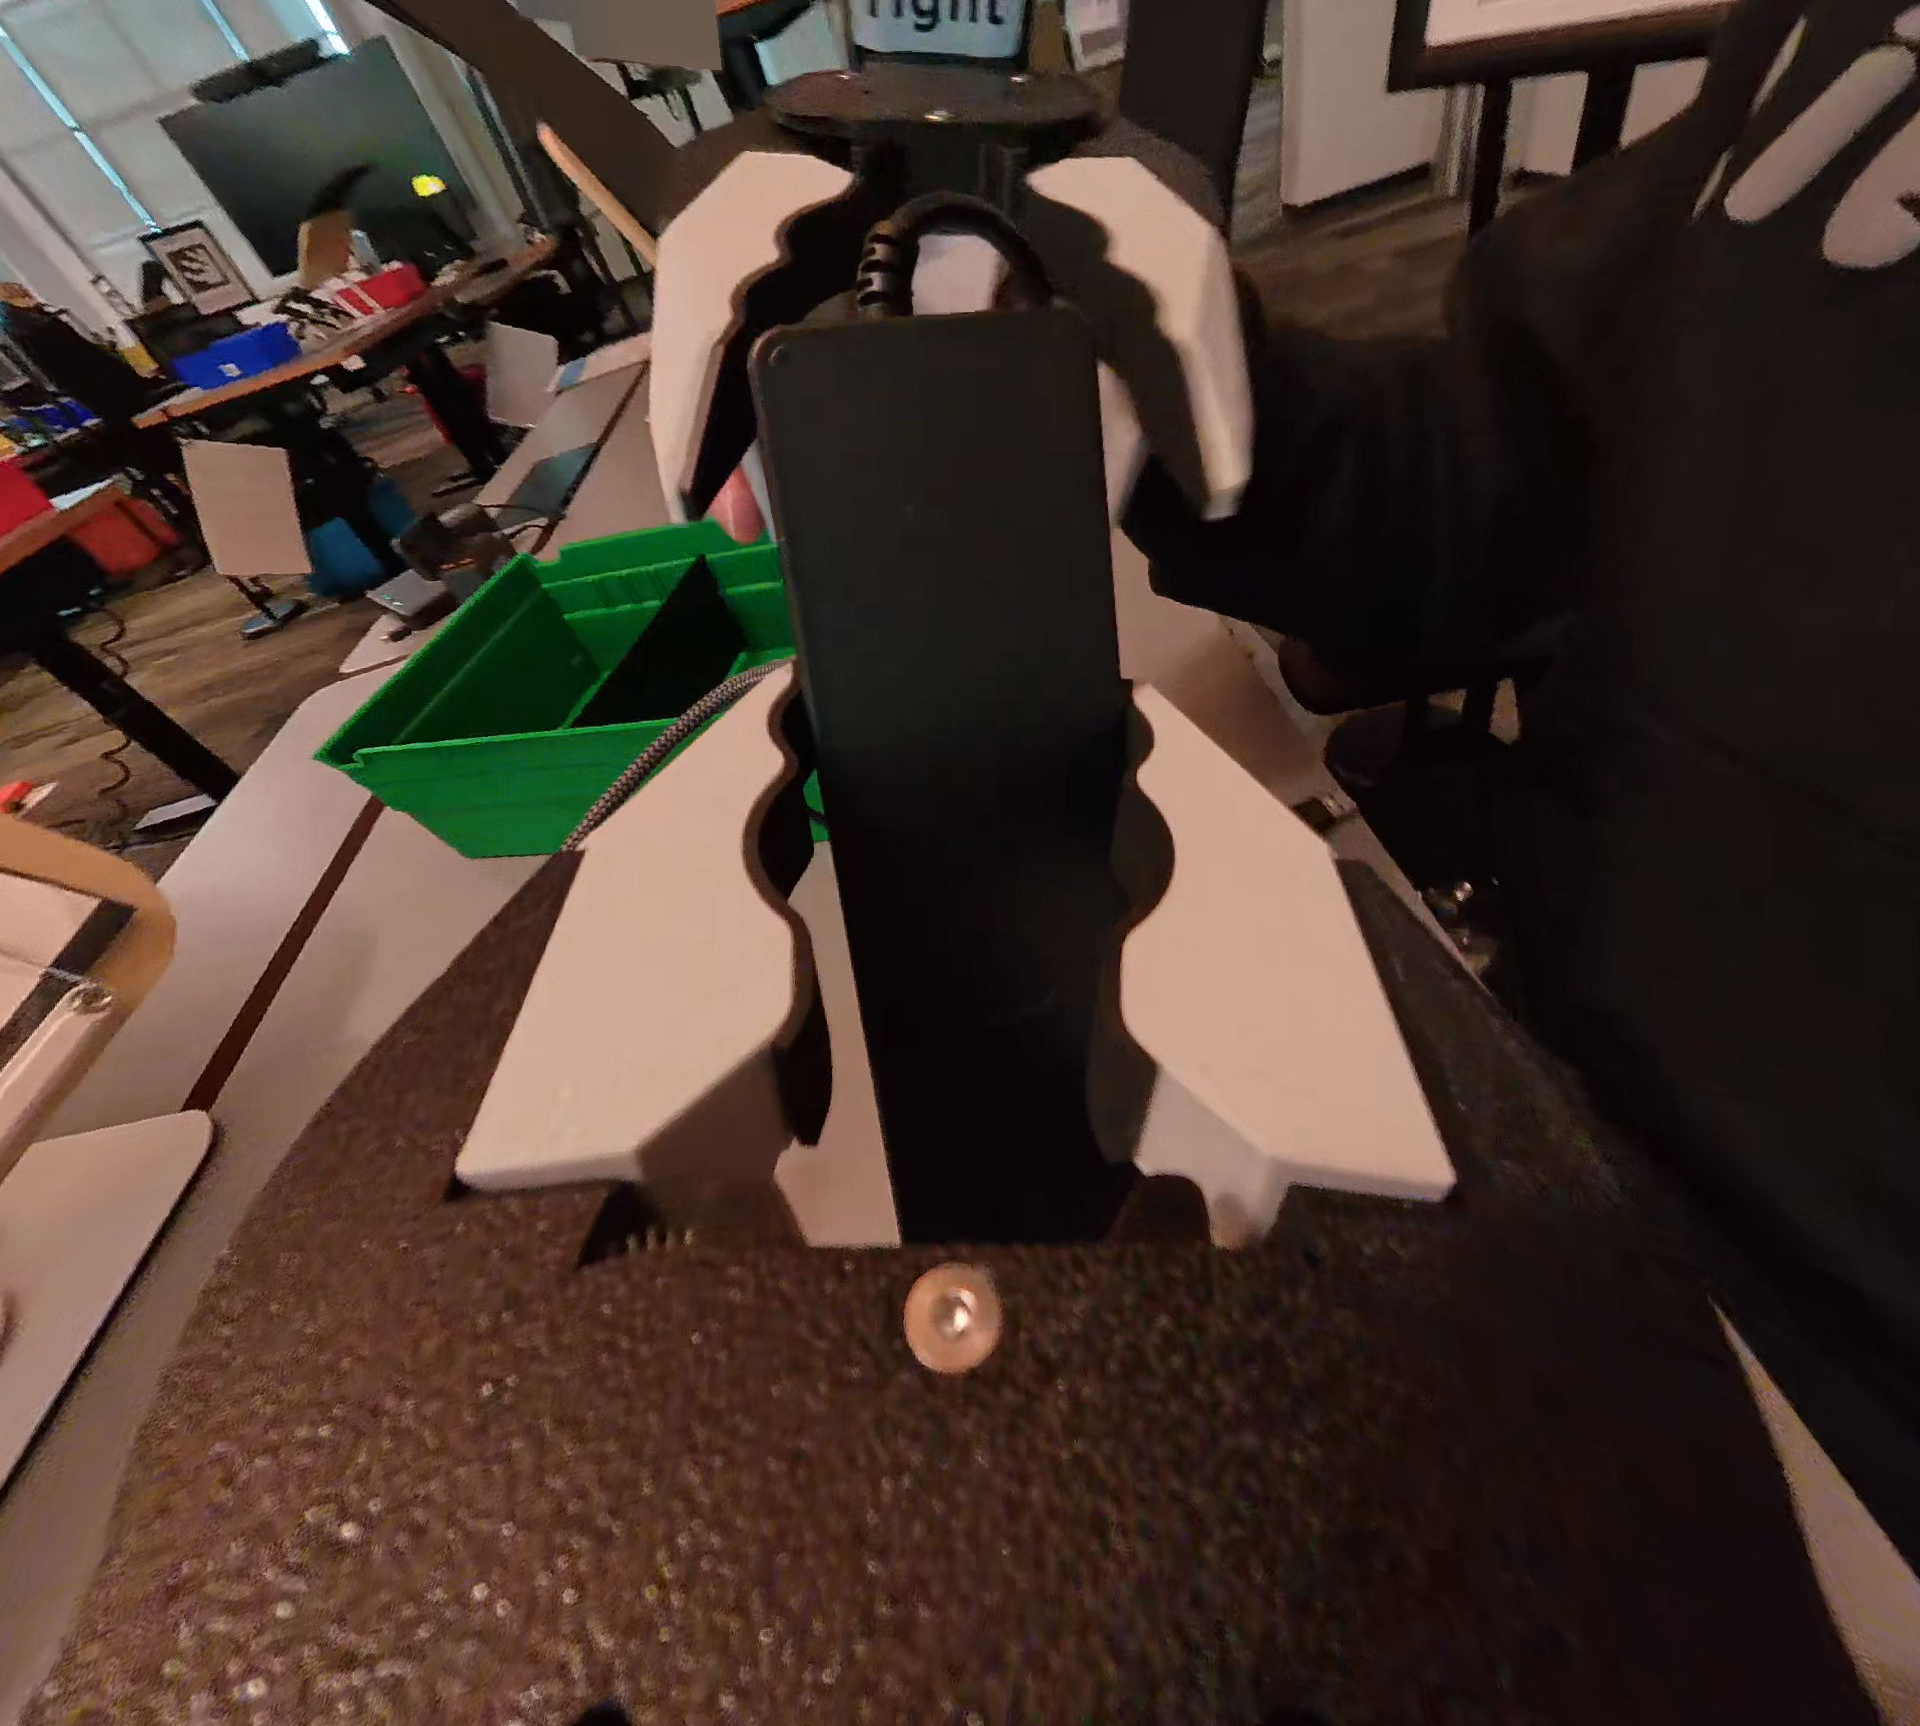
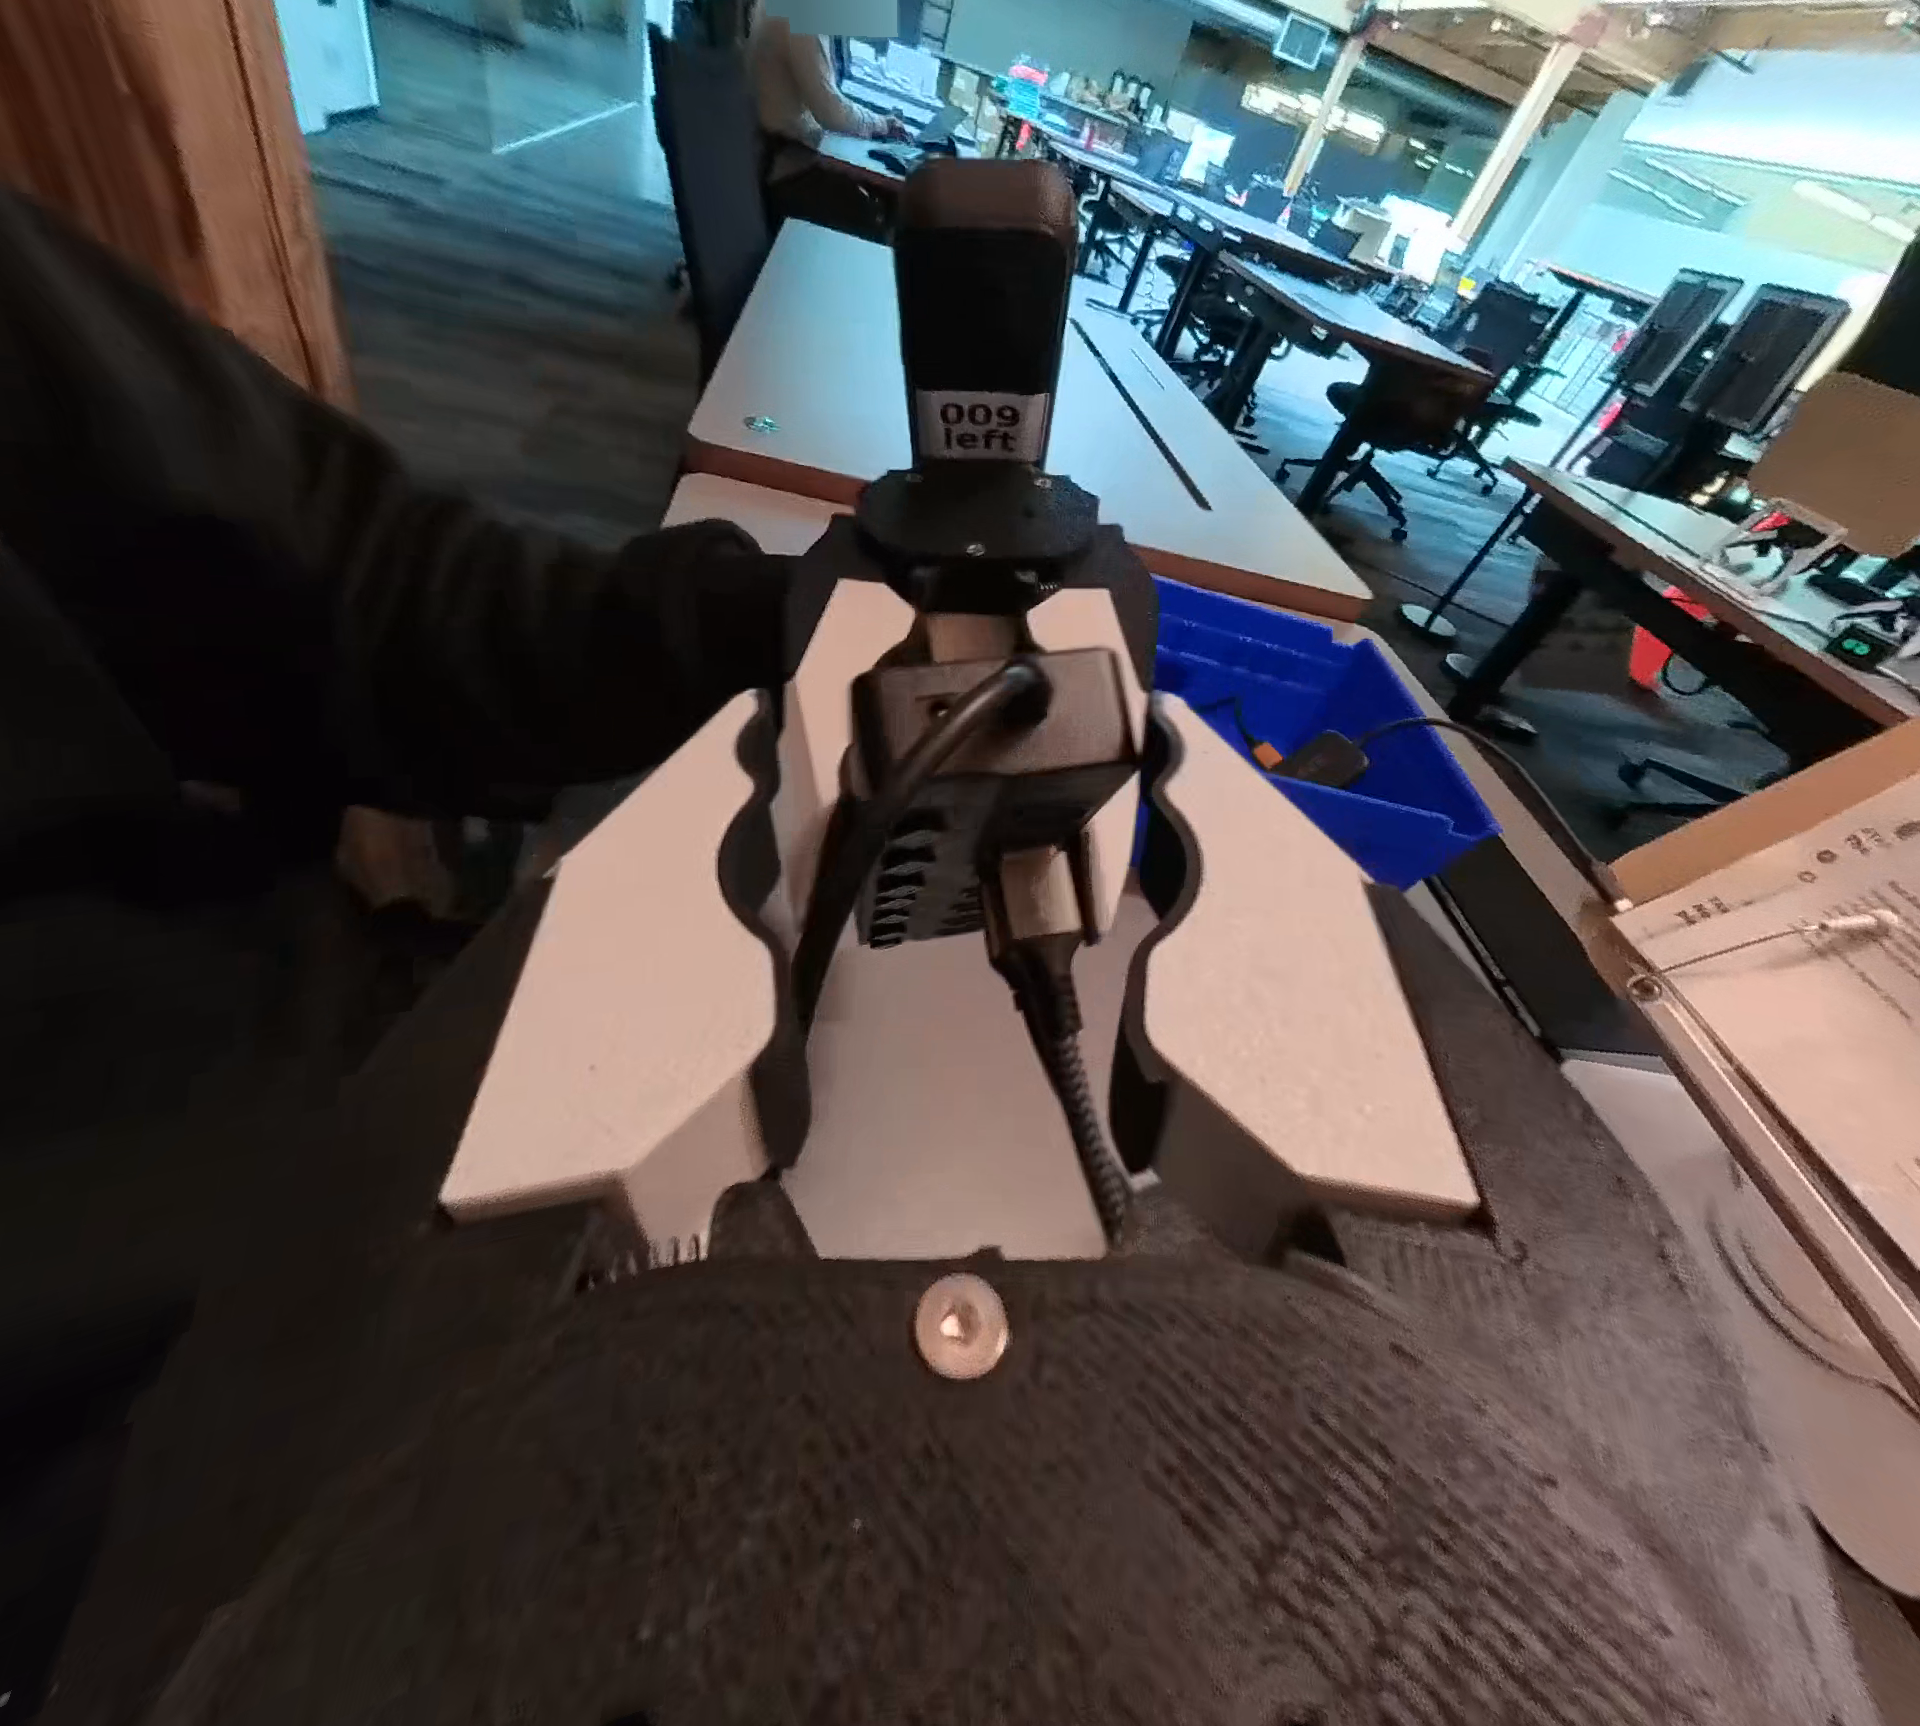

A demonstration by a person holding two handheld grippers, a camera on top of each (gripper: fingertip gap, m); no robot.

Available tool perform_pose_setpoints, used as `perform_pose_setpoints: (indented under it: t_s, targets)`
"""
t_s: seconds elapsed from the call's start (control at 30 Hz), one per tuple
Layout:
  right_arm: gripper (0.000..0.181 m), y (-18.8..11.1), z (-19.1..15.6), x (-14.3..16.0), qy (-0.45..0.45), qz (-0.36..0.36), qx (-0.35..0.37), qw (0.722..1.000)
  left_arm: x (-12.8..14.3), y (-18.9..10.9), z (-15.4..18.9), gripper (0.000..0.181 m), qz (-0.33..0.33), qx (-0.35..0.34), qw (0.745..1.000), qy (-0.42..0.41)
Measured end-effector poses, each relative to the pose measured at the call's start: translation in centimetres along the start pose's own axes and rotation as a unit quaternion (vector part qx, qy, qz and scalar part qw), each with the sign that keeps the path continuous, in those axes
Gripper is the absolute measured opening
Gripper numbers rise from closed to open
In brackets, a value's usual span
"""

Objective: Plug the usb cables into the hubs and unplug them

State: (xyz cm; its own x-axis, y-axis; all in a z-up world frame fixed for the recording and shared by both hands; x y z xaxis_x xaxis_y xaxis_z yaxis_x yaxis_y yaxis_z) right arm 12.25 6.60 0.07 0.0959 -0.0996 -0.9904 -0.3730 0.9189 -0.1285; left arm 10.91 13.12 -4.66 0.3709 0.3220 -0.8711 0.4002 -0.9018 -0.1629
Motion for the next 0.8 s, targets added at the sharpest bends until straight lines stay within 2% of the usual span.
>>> perform_pose_setpoints:
  t_s: [0.03,0.13,0.23,0.33,0.43,0.53,0.6,0.8]
  targets:
    - [0.054,0.1,0.3,0.3,-0.003,0.003,0.009,1.000,0.2,0.2,0.2,0.056,-0.005,0.006,1.000,0.006]
    - [0.053,0.0,0.7,0.7,-0.016,-0.010,0.010,1.000,0.7,0.6,-0.1,0.055,-0.028,-0.017,0.999,0.025]
    - [0.053,0.1,1.5,0.7,-0.032,-0.038,0.042,0.998,1.3,0.3,-0.8,0.055,-0.068,-0.080,0.994,0.038]
    - [0.053,0.4,2.3,0.1,-0.011,-0.043,0.065,0.997,1.9,0.5,-0.8,0.071,-0.090,-0.112,0.989,0.030]
    - [0.053,0.8,2.6,-0.3,0.024,-0.036,0.053,0.998,3.0,1.0,-0.6,0.071,-0.098,-0.123,0.987,0.005]
    - [0.053,1.3,2.7,-0.5,0.036,-0.034,0.056,0.997,3.5,1.2,-0.6,0.071,-0.077,-0.135,0.987,-0.034]
    - [0.054,1.6,2.6,-0.6,0.036,-0.035,0.050,0.998,4.4,1.5,-0.5,0.071,-0.094,-0.137,0.985,-0.049]
    - [0.053,2.3,3.0,0.3,0.035,-0.077,0.039,0.996,6.2,1.8,-0.4,0.063,-0.111,-0.134,0.983,-0.060]
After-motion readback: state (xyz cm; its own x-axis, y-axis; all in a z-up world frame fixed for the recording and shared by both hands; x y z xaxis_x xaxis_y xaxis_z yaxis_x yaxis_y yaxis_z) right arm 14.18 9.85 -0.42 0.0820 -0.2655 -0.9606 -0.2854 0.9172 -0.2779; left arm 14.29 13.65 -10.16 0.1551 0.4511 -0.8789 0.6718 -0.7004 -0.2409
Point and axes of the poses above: each gripper's, where its closed fingertips meet, y out along the fingers, x out of its underside, z = x × y across the jaws, the point moved 5 cm from there along -y, back along the fingers, and after that the axes turned 13 degrees about y, right-handed, at the moved point
